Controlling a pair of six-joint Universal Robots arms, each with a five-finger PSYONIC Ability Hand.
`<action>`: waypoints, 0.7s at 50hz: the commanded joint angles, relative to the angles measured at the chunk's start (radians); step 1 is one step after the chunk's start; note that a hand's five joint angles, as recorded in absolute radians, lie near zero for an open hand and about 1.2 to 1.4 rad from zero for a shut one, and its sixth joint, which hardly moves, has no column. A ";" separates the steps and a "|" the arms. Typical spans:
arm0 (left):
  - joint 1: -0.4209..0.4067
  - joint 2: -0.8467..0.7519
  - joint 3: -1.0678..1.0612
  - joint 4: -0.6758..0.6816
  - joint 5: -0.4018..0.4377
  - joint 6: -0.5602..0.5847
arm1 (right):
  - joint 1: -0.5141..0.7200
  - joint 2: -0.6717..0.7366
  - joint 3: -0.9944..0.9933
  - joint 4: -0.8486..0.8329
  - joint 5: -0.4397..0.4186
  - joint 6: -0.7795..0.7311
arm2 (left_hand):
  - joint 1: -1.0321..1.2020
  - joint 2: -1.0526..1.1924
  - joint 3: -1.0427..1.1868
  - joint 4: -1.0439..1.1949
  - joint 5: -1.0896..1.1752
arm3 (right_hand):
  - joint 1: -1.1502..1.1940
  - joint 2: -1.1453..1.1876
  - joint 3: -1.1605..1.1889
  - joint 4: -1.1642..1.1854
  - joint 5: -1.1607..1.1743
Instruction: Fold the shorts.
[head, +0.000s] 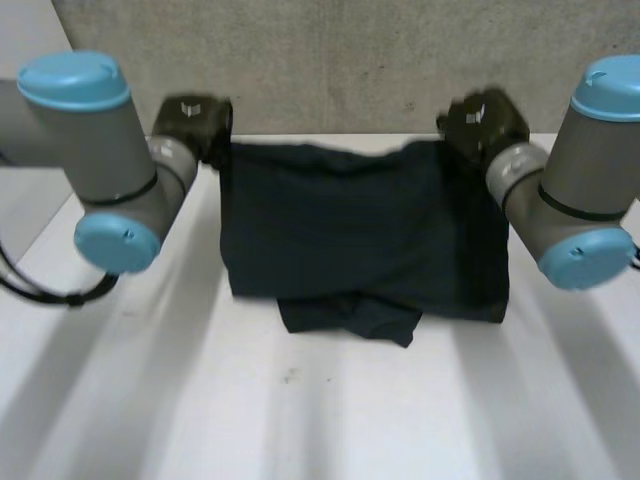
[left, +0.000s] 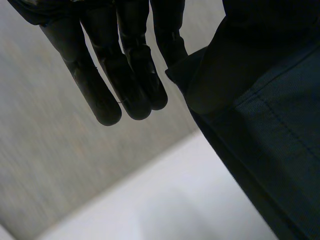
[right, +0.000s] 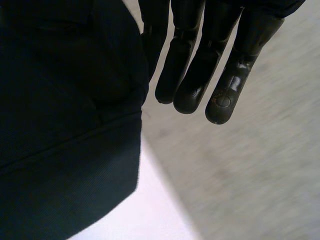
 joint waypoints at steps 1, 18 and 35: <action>-0.001 -0.014 0.298 0.216 -0.080 0.000 | 0.002 -0.001 -0.132 -0.479 0.008 -0.003 | 0.276 0.199 0.206 0.200 0.236 | 0.441 0.225 0.208 0.206 0.239; -0.001 0.387 0.016 0.408 -0.057 -0.009 | 0.032 -0.256 -0.115 -0.386 0.042 0.008 | 0.276 0.199 0.206 0.200 0.236 | 0.441 0.225 0.208 0.206 0.239; -0.005 0.579 -0.271 0.388 -0.060 -0.013 | 0.097 -0.351 0.032 -0.083 0.051 0.003 | 0.276 0.199 0.206 0.200 0.236 | 0.441 0.225 0.208 0.206 0.239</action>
